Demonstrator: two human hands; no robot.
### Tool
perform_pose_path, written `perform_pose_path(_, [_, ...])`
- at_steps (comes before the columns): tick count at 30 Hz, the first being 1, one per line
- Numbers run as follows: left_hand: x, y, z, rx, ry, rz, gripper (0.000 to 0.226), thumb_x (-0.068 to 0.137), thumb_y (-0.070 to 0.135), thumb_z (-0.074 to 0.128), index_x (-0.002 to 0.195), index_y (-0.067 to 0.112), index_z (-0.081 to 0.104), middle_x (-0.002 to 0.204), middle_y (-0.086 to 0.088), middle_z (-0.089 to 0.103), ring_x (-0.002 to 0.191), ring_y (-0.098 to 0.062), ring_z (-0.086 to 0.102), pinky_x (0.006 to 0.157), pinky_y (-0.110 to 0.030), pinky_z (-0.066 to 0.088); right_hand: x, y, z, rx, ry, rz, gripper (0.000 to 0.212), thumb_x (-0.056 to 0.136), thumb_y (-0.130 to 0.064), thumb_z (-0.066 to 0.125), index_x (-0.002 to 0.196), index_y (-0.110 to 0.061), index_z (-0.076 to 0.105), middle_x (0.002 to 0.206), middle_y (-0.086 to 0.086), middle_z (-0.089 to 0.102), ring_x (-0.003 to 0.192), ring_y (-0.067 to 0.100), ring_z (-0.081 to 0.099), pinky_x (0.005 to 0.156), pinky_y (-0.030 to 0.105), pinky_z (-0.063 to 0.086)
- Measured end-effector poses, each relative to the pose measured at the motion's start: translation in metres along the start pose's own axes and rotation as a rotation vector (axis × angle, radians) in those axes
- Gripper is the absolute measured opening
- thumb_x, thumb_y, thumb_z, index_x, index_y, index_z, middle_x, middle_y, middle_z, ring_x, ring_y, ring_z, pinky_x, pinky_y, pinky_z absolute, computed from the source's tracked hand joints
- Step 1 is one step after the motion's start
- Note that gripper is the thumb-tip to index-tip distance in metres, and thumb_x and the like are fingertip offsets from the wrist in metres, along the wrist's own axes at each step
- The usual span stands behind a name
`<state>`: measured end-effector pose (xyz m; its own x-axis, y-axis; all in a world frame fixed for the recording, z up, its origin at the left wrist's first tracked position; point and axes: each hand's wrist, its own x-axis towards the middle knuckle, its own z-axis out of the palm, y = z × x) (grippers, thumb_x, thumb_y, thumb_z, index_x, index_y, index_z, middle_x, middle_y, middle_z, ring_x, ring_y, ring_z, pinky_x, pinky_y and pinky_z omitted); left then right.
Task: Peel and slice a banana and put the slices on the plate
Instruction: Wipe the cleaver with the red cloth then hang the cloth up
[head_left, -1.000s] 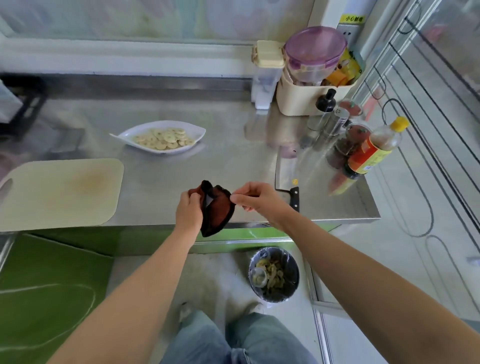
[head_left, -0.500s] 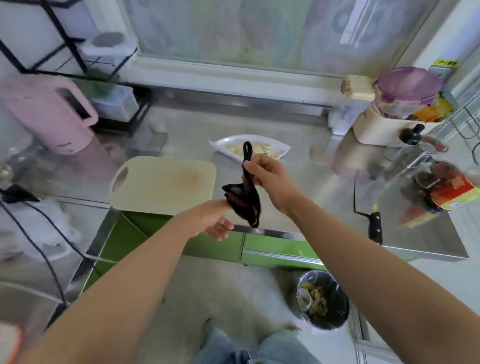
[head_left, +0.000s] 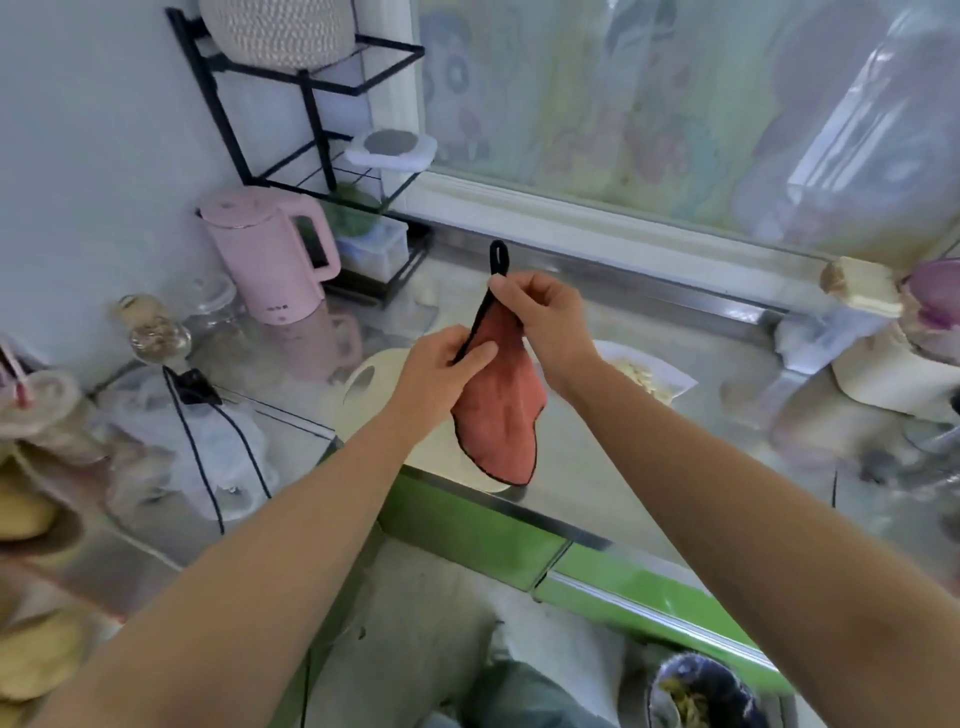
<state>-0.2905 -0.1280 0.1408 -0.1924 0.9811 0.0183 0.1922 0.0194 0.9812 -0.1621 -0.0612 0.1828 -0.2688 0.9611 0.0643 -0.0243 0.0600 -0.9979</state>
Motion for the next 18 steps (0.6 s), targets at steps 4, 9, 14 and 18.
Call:
perform_pose_path(4, [0.025, 0.009, -0.034, -0.046, 0.074, -0.024, 0.040, 0.082, 0.042, 0.068, 0.086, 0.003, 0.062, 0.075, -0.010, 0.056, 0.068, -0.018, 0.052, 0.063, -0.034, 0.042, 0.043, -0.004, 0.026, 0.049, -0.092, 0.017, 0.009, 0.087, -0.022, 0.067, 0.081, -0.016, 0.070, 0.076, 0.002, 0.065, 0.074, 0.016, 0.056, 0.069, 0.030, 0.045])
perform_pose_path(9, [0.053, 0.020, -0.072, -0.040, 0.118, -0.054, 0.022, 0.090, 0.026, 0.065, 0.093, 0.004, 0.065, 0.082, -0.010, 0.064, 0.069, -0.013, 0.061, 0.060, -0.022, 0.049, 0.095, -0.018, 0.068, 0.103, -0.210, 0.007, 0.015, 0.088, -0.018, 0.065, 0.093, -0.005, 0.069, 0.086, 0.012, 0.064, 0.079, 0.021, 0.057, 0.074, 0.033, 0.049])
perform_pose_path(14, [0.075, 0.032, -0.130, -0.011, 0.207, -0.080, 0.030, 0.084, 0.030, 0.072, 0.105, 0.008, 0.068, 0.101, -0.014, 0.072, 0.093, -0.030, 0.069, 0.083, -0.038, 0.057, 0.133, -0.045, 0.126, 0.129, -0.303, -0.040, 0.013, 0.089, -0.018, 0.064, 0.091, -0.007, 0.070, 0.077, 0.003, 0.063, 0.074, 0.017, 0.057, 0.071, 0.031, 0.051])
perform_pose_path(18, [0.096, 0.055, -0.184, -0.030, 0.316, -0.019, 0.019, 0.094, 0.025, 0.061, 0.097, 0.007, 0.065, 0.090, -0.012, 0.068, 0.079, -0.022, 0.064, 0.071, -0.030, 0.055, 0.164, -0.077, 0.183, 0.191, -0.391, -0.060, 0.012, 0.092, -0.013, 0.059, 0.088, -0.013, 0.070, 0.089, 0.001, 0.069, 0.082, 0.013, 0.062, 0.081, 0.030, 0.054])
